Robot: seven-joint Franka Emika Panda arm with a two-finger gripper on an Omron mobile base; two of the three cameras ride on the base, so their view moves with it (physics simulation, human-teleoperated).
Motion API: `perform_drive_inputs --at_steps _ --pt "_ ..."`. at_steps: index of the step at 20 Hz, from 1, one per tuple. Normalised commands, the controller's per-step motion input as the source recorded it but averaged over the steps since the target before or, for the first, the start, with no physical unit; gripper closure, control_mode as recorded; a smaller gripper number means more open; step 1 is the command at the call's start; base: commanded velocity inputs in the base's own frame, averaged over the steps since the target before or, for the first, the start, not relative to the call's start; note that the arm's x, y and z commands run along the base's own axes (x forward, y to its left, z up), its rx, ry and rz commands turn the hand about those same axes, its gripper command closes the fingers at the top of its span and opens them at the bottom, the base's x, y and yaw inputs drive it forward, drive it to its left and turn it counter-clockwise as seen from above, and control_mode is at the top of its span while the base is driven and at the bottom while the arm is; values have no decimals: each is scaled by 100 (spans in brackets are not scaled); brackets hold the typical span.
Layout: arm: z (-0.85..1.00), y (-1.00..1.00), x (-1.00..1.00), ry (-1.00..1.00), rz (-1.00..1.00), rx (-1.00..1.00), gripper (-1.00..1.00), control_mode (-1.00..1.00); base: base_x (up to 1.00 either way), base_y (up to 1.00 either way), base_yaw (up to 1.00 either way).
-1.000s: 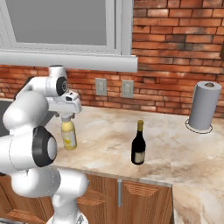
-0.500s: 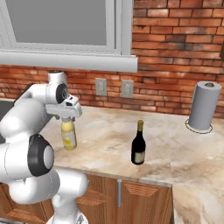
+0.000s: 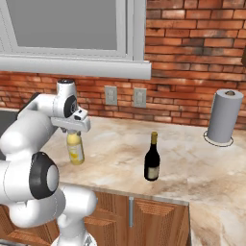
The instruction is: There is a wine glass and glass cup on the dining counter. Place the wine bottle next to the wine glass and the juice bottle next to the glass cup.
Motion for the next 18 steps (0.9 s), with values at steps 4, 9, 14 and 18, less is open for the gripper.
perform_drive_inputs --at_steps 4,9,14,18 --pt "0 1 0 0 -1 0 100 -100 0 0 0" --pt "19 0 -8 0 0 0 100 -100 0 0 0" --pt "49 0 -19 0 0 0 100 -100 0 0 0" --pt "49 1 -24 0 0 0 100 -100 0 0 0"
